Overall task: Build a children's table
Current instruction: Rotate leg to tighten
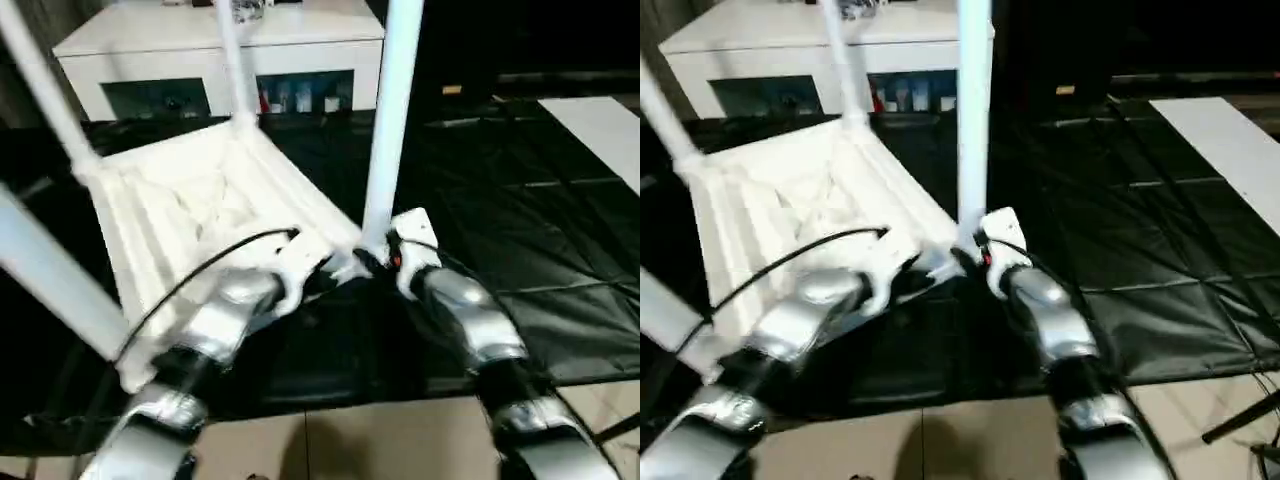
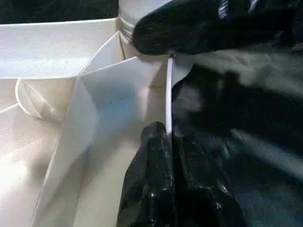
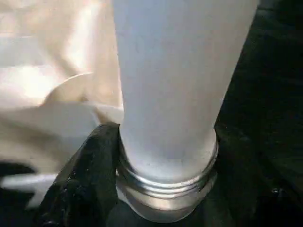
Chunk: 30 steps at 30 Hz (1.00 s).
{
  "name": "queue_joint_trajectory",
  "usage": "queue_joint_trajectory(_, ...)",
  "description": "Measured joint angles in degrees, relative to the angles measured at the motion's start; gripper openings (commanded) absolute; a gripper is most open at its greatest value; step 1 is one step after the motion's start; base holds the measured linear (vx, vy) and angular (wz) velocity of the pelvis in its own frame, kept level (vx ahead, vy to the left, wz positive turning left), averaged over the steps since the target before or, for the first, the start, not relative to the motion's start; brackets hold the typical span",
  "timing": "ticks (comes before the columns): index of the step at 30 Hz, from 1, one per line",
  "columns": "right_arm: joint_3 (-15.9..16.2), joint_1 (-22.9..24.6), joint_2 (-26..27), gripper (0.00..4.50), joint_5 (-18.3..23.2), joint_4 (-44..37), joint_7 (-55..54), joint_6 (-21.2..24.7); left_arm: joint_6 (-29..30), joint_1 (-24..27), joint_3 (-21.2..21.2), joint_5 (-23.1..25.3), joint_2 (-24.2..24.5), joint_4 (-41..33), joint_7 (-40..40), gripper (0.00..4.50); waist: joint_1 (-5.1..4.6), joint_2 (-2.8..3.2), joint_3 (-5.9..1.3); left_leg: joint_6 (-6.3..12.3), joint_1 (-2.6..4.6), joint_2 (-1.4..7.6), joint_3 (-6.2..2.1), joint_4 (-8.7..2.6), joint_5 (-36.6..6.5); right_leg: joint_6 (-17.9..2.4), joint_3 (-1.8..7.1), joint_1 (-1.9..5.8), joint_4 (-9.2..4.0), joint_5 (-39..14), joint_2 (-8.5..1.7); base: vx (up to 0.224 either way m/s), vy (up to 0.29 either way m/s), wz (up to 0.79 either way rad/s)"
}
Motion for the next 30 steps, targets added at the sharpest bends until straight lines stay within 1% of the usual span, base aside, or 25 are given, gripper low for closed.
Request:
queue_joint_trajectory(2,-0.1,-0.3,0.61,2.65,-0.71,0.39,-2.11,-0.2,0.0,-0.68,0.08,0.06,-0.67,0.99,0.82,0.0,0.11,0.03,-0.02,0.06,0.0,0.0,-0.02,-0.04,-0.05,0.0,-0.05,0.01,0.01,0.0,0.0,0.0,0.0,0.0)
queue_joint_trajectory(6,-0.46,-0.19,0.72,2.65,-0.79,0.58,-1.85,-1.15,0.01,-0.87,0.15,0.05,-0.76,1.15,0.84,0.0,0.33,0.04,-0.02,0.07,-0.03,0.01,-0.04,-0.1,-0.04,0.01,-0.1,-0.02,0.0,0.0,0.0,0.0,0.0,0.0)
queue_joint_trajectory(7,-0.65,-0.17,0.72,3.0,-0.72,0.58,-1.58,-1.19,0.04,-0.87,0.15,0.05,-0.78,1.14,0.83,0.0,0.35,0.04,-0.02,0.07,-0.04,0.01,-0.04,-0.1,-0.04,0.01,-0.09,-0.02,0.0,0.0,0.0,0.0,0.0,0.0)
queue_joint_trajectory(9,-1.05,0.0,0.51,3.35,-0.16,0.56,-0.43,-1.41,0.32,-0.85,0.15,0.05,-0.67,0.93,0.37,0.0,0.34,-0.01,0.0,0.07,-0.04,0.01,-0.04,-0.09,-0.05,0.01,-0.09,-0.01,-0.02,0.0,0.0,0.0,0.0,0.0)
queue_joint_trajectory(12,-0.89,0.5,-0.78,3.45,0.41,0.13,3.67,-1.92,0.5,-0.58,0.17,-0.09,-0.05,0.34,-1.0,0.0,0.27,-0.08,0.04,0.09,-0.04,0.01,-0.04,-0.1,-0.06,0.01,-0.1,-0.02,-0.03,0.0,0.0,0.0,0.0,0.0)
queue_joint_trajectory(13,-0.29,1.21,-2.53,3.69,0.86,-0.96,8.19,-1.85,0.69,0.28,0.12,-0.49,1.0,-1.04,-2.83,0.0,0.22,-0.11,0.04,0.1,-0.04,0.03,-0.05,-0.11,-0.07,0.02,-0.13,-0.02,-0.03,-0.01,0.01,0.0,0.0,0.0)
queue_joint_trajectory(15,1.98,2.84,-6.0,3.69,1.2,-3.61,14.84,-1.9,0.16,1.96,-0.24,-0.64,2.72,-3.24,-5.55,0.0,0.28,-0.09,0.02,0.1,-0.03,0.06,-0.07,-0.12,-0.07,0.05,-0.16,-0.01,-0.03,-0.03,0.02,0.0,0.0,0.0)
queue_joint_trajectory(16,3.42,4.04,-8.62,3.69,1.81,-5.46,19.77,-2.11,-0.36,3.07,-0.69,-0.95,4.07,-4.59,-7.55,0.0,0.39,-0.08,0.0,0.1,-0.02,0.07,-0.09,-0.14,-0.07,0.08,-0.19,0.01,-0.03,-0.04,0.02,0.0,0.0,0.0)
queue_joint_trajectory(20,5.03,7.04,-13.84,3.69,4.08,-10.31,31.1,-2.52,-2.43,6.09,-0.87,-2.08,7.87,-7.68,-13.44,0.0,0.53,-0.05,-0.02,0.09,0.04,0.1,-0.11,-0.12,-0.06,0.08,-0.2,0.04,0.03,-0.05,0.04,0.0,0.0,0.0)
queue_joint_trajectory(22,5.38,7.86,-15.33,3.69,5.39,-11.49,36.04,-2.6,-4.28,7.8,-1.02,-3.06,10.29,-9.14,-17.28,0.0,0.5,-0.04,-0.03,0.09,0.06,0.1,-0.11,-0.11,-0.06,0.07,-0.2,0.06,0.02,-0.04,0.03,0.0,0.0,0.0)
queue_joint_trajectory(24,5.37,8.08,-15.58,3.69,6.19,-11.52,37.89,-2.6,-5.1,8.75,-1.23,-3.61,11.3,-9.97,-19.98,0.0,0.65,0.03,-0.07,0.08,0.07,0.09,-0.1,-0.1,-0.06,0.07,-0.17,0.07,0.03,-0.04,0.03,0.0,0.0,0.0)
queue_joint_trajectory(28,6.67,8.21,-17.06,3.69,8.05,-12.41,44.45,-2.61,-5.53,11.27,-2.47,-5.53,14.06,-14.13,-26.9,0.0,1.77,0.07,-0.05,0.08,-0.01,0.09,-0.04,-0.09,-0.06,0.08,-0.15,0.1,-0.01,-0.05,0.01,0.0,0.0,0.0)
queue_joint_trajectory(30,7.04,8.21,-17.5,3.69,8.73,-13.4,46.37,-2.64,-5.55,11.67,-2.92,-5.92,14.52,-14.95,-28.57,0.0,2.18,0.07,-0.04,0.08,-0.02,0.09,0.01,-0.09,-0.06,0.08,-0.09,0.09,-0.01,-0.05,0.01,0.0,0.0,0.0)
